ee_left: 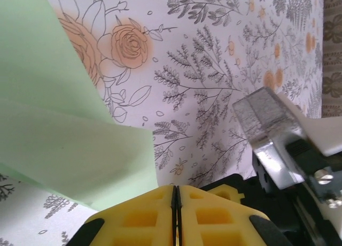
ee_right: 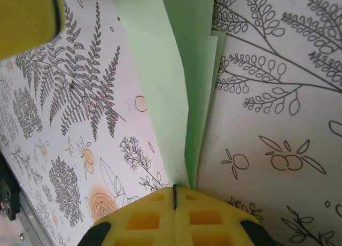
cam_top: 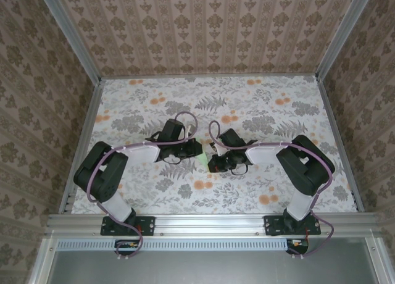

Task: Fold a paper plane with a square sheet of paper (pick it up from the middle)

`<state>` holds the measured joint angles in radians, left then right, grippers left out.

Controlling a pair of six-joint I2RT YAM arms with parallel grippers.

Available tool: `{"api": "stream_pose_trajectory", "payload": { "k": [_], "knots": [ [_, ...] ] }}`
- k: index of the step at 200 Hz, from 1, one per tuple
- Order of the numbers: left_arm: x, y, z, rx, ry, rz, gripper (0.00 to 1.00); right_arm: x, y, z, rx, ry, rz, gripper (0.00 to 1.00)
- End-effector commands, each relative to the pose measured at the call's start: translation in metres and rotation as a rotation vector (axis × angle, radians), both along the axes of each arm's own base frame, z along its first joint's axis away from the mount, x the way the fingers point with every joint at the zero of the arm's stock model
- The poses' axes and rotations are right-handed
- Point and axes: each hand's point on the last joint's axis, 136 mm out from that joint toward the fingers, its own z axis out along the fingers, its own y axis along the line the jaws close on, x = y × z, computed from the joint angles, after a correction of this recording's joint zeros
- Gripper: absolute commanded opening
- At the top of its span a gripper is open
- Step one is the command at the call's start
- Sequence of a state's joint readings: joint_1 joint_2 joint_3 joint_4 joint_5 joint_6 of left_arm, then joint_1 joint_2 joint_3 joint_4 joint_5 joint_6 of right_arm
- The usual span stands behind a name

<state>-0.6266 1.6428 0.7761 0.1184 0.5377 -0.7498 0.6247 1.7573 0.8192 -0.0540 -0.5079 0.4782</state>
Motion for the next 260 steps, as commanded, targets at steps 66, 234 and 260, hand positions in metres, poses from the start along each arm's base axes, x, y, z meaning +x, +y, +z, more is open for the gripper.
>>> {"api": "stream_pose_trajectory", "payload": {
  "k": [66,234,260],
  "knots": [
    [0.002,0.007,-0.034,0.082,0.032,-0.001,0.10,-0.013,-0.020,-0.029,-0.119,0.088,-0.022,0.01],
    [-0.004,0.017,-0.060,0.176,0.103,0.021,0.09,0.027,0.020,0.018,0.020,0.021,-0.022,0.06],
    [-0.004,0.017,-0.059,0.173,0.103,0.020,0.09,0.028,0.022,0.006,0.002,0.046,-0.016,0.06]
  ]
}}
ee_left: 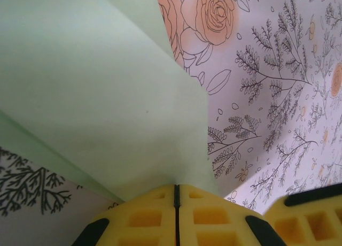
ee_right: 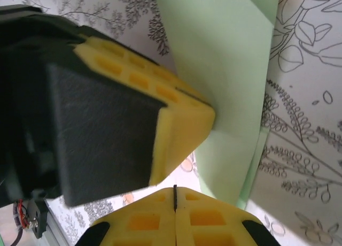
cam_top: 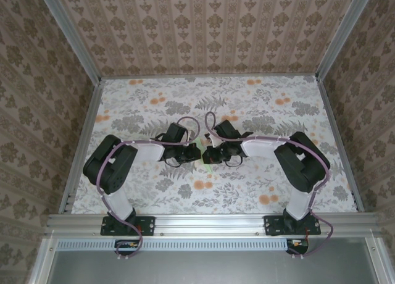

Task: Fold a paper plane with a square sheet of paper (pick it up from the middle)

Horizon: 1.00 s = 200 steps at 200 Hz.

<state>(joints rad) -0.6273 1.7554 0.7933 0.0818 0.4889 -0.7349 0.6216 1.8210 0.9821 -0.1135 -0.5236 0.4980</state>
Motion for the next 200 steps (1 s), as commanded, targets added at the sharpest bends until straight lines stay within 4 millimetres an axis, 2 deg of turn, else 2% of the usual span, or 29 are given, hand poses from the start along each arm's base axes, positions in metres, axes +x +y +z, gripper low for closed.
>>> {"api": "stream_pose_trajectory", "payload": {
  "k": [1,33,73,113,200],
  "knots": [
    [-0.003,0.007,-0.015,0.061,0.029,0.000,0.09,-0.003,-0.002,-0.016,-0.034,0.059,-0.005,0.06],
    [0.000,0.006,-0.009,0.051,0.013,-0.006,0.09,-0.011,-0.009,-0.031,-0.069,0.090,0.000,0.05],
    [0.005,0.000,0.012,-0.003,-0.066,-0.076,0.10,-0.031,-0.034,-0.056,-0.168,0.136,0.001,0.05],
    [0.012,-0.002,0.027,-0.021,-0.158,-0.136,0.11,-0.038,-0.040,-0.063,-0.186,0.159,0.009,0.05],
    [0.026,0.001,0.013,-0.001,-0.126,-0.088,0.12,-0.042,-0.043,-0.066,-0.199,0.175,0.006,0.05]
  ]
}}
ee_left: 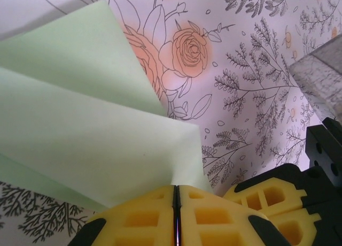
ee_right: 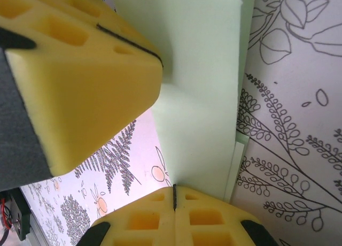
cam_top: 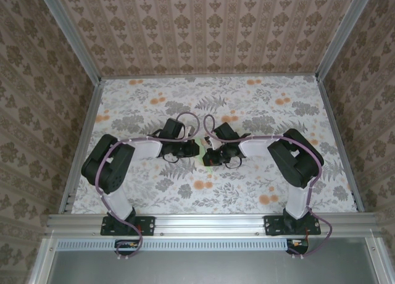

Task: Fold a paper plane with a square sheet of paper (pick it up from the middle)

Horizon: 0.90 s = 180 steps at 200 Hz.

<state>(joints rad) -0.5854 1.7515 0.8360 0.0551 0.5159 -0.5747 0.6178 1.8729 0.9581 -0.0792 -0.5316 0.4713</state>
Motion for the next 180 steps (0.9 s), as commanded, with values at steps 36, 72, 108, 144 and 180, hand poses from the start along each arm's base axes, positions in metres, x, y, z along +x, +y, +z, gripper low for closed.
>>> {"api": "stream_pose_trajectory", "payload": {
  "k": [36,72,108,144,180],
  "knots": [
    [0.011,0.011,-0.015,0.056,0.009,0.029,0.11,-0.040,-0.042,-0.045,-0.192,0.160,-0.014,0.05],
    [0.016,0.018,-0.027,0.080,0.019,0.026,0.11,-0.046,-0.045,-0.047,-0.199,0.174,-0.007,0.05],
    [0.026,0.034,-0.037,0.113,0.029,0.047,0.11,-0.058,-0.053,-0.049,-0.216,0.200,0.013,0.05],
    [0.043,0.058,-0.040,0.146,0.032,0.110,0.11,-0.071,-0.064,-0.052,-0.228,0.231,0.020,0.05],
    [0.059,0.084,-0.050,0.250,0.057,0.192,0.11,-0.076,-0.069,-0.052,-0.230,0.245,0.017,0.05]
  ]
}}
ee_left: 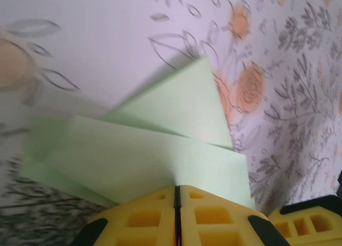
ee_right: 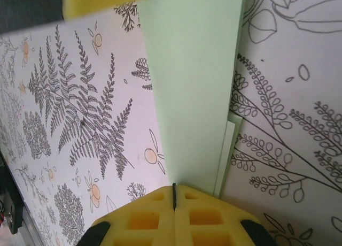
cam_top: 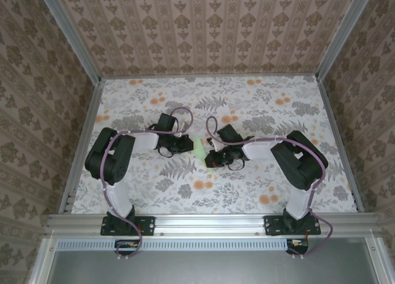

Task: Fold a paper plane with a square sheet of paper (pick it up from the middle)

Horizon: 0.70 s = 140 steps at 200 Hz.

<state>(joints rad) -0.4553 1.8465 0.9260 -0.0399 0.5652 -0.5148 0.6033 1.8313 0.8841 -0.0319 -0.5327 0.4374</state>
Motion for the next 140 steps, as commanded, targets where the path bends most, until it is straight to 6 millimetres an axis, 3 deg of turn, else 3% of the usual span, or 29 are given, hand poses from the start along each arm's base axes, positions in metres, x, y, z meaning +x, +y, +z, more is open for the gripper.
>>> {"api": "stream_pose_trajectory", "payload": {
  "k": [1,33,58,108,140],
  "knots": [
    [0.025,0.053,-0.035,0.233,-0.005,0.126,0.11,-0.070,-0.058,-0.051,-0.240,0.278,0.002,0.05],
    [0.031,0.067,-0.042,0.244,0.021,0.164,0.11,-0.069,-0.059,-0.049,-0.235,0.275,-0.005,0.05],
    [0.038,0.075,-0.038,0.235,0.010,0.185,0.11,-0.068,-0.059,-0.049,-0.231,0.276,-0.008,0.05],
    [0.061,0.085,-0.015,0.209,-0.041,0.204,0.11,-0.066,-0.057,-0.048,-0.225,0.272,-0.015,0.05],
    [0.064,0.078,0.017,0.159,-0.099,0.208,0.12,-0.062,-0.052,-0.044,-0.199,0.265,-0.026,0.05]
  ]
}}
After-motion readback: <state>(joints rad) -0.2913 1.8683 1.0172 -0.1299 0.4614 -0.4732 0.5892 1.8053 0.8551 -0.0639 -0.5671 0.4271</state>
